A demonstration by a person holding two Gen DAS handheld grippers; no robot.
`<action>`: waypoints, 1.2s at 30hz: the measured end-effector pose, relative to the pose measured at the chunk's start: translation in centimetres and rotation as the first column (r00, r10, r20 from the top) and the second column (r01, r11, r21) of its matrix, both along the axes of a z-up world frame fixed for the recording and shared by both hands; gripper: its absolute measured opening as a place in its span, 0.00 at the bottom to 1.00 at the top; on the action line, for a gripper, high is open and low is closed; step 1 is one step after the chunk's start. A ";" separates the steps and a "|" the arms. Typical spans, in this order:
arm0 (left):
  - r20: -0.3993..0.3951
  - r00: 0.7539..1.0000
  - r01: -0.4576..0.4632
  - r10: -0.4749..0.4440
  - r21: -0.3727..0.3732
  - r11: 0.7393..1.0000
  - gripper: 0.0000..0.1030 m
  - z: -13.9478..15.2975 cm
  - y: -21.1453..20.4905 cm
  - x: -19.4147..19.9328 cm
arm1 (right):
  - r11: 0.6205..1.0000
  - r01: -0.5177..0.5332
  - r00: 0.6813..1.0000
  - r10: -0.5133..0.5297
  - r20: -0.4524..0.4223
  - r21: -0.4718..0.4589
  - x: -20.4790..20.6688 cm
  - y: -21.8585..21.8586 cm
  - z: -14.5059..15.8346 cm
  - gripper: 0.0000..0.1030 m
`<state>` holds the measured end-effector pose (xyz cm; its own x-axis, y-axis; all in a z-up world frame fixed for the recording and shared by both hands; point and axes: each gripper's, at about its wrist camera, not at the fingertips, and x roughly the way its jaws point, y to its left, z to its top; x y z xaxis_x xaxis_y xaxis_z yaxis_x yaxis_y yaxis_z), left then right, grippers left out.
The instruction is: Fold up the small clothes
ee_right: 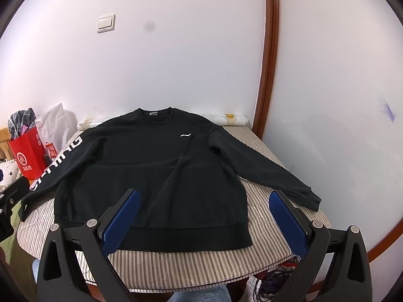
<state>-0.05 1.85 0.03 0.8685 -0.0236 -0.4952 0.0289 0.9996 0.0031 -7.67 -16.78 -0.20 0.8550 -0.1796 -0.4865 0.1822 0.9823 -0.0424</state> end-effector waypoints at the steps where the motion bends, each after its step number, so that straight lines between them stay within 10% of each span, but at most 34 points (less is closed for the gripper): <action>1: 0.001 1.000 0.000 0.000 0.000 1.000 1.00 0.0 0.0 0.0 | 1.000 0.000 1.000 0.000 0.000 -0.001 0.0 0.0 0.0 0.98; 22: -0.020 1.000 -0.004 0.001 -0.121 0.993 0.99 -1.1 3.5 1.8 | 1.000 -0.016 1.000 0.016 0.016 -0.008 0.5 0.7 -0.1 0.98; 36: -0.235 0.966 -0.177 0.112 -0.279 0.944 0.98 -10.0 12.4 8.0 | 0.998 -0.057 0.997 0.055 -0.058 -0.024 6.5 3.2 -3.5 1.00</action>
<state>8.00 14.20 -9.99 0.7484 -0.0786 -0.6586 -0.1489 0.9477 -0.2823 -1.18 -13.58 -3.70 0.8350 -0.1451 -0.5308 0.1236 0.9894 -0.0761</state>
